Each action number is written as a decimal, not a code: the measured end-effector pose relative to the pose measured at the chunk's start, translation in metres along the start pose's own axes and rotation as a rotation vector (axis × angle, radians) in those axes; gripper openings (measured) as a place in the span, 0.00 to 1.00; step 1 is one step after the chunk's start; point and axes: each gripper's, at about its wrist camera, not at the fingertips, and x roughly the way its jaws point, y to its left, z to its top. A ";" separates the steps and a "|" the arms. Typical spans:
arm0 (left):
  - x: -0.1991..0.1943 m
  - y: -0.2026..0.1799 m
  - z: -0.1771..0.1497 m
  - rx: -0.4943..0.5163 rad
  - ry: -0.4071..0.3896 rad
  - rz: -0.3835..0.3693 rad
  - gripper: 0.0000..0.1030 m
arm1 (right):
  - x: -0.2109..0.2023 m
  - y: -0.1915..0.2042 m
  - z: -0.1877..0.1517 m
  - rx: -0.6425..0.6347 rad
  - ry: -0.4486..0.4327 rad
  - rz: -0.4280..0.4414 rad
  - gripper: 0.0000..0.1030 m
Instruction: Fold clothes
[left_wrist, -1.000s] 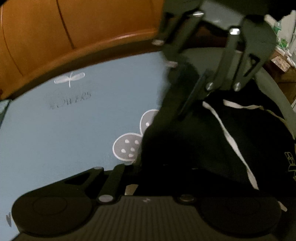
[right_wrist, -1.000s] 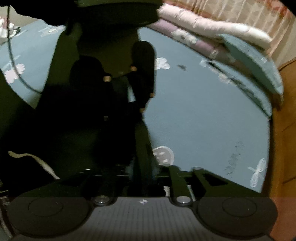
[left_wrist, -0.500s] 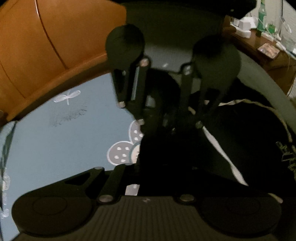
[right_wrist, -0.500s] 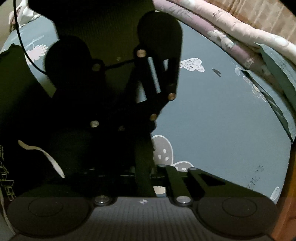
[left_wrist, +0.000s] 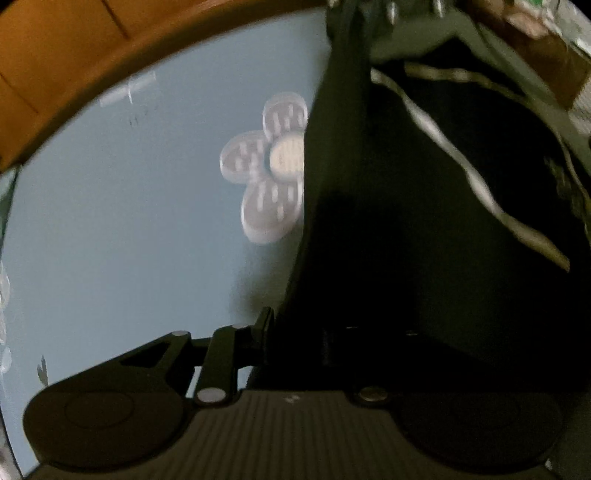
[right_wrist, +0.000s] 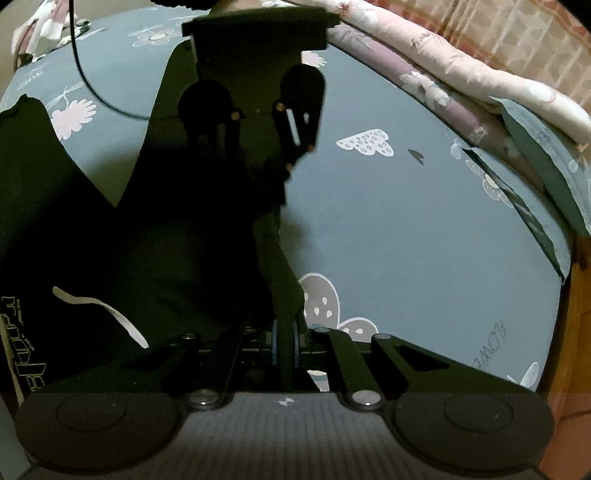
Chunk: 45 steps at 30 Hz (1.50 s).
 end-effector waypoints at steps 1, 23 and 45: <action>0.000 0.001 -0.008 -0.004 0.019 -0.003 0.23 | 0.003 -0.001 0.001 0.002 0.003 0.003 0.07; -0.036 -0.036 -0.044 0.018 0.056 0.251 0.01 | -0.008 0.024 -0.003 -0.002 0.041 -0.046 0.07; -0.136 -0.177 -0.015 0.076 -0.074 0.082 0.00 | -0.058 0.105 -0.017 -0.122 0.124 -0.098 0.06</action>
